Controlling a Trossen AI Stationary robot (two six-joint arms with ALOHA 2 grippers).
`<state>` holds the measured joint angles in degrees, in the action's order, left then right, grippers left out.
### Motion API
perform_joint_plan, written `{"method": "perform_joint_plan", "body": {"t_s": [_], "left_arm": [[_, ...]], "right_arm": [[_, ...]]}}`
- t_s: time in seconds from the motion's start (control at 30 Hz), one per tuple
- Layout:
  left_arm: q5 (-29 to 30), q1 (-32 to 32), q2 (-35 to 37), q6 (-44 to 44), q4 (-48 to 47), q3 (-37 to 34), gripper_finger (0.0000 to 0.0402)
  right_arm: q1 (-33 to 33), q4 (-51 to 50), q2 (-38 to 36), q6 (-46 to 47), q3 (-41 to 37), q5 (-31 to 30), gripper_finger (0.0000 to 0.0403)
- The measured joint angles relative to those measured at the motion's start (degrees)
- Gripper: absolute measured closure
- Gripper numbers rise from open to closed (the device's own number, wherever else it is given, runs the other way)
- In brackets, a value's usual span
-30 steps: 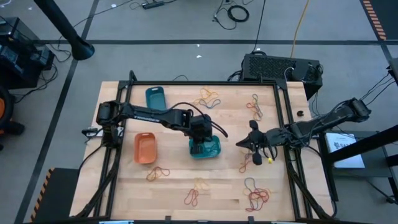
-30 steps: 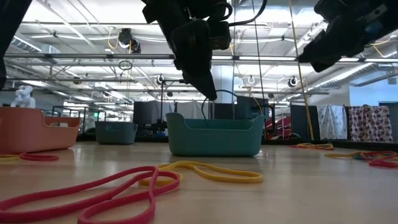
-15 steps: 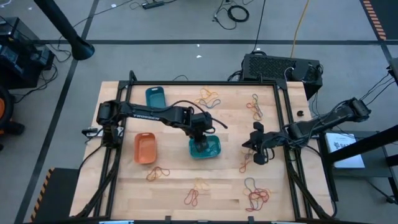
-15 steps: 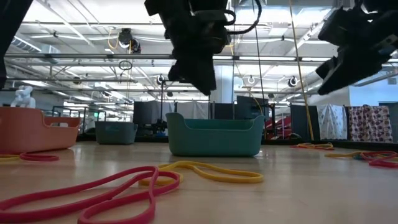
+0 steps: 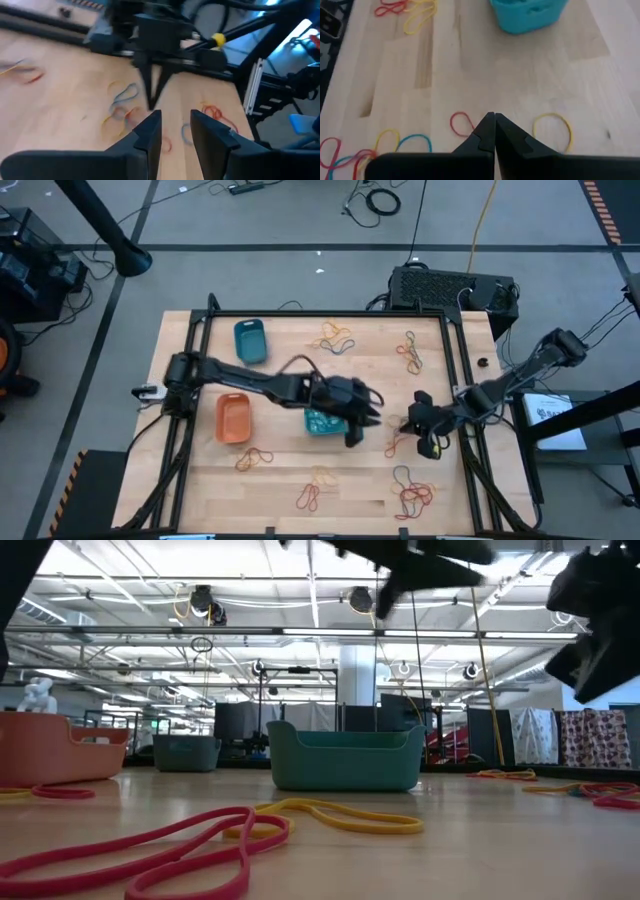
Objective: Sort rubber bands into baskets
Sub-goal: Put the blue rubber band into the green bin
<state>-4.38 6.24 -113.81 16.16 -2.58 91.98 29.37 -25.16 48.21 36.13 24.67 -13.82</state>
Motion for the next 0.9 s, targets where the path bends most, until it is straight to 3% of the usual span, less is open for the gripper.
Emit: {"method": "perform_joint_plan", "body": {"t_s": [0.3,0.57,0.9], "left_arm": [[-0.4,0.1,-10.9,-4.5,13.8,-0.1,0.0292],[-5.6,-0.2,-11.7,-4.6,10.6,2.5,0.0292],[-5.1,-0.2,-8.1,-4.7,7.1,2.5,0.0292]], "right_arm": [[4.7,-16.7,2.5,23.0,0.0,-7.3,0.0403],[4.7,-16.0,7.8,20.9,0.0,-11.4,0.0394],[4.6,-17.4,17.4,25.7,-0.1,-8.4,0.0306]]}}
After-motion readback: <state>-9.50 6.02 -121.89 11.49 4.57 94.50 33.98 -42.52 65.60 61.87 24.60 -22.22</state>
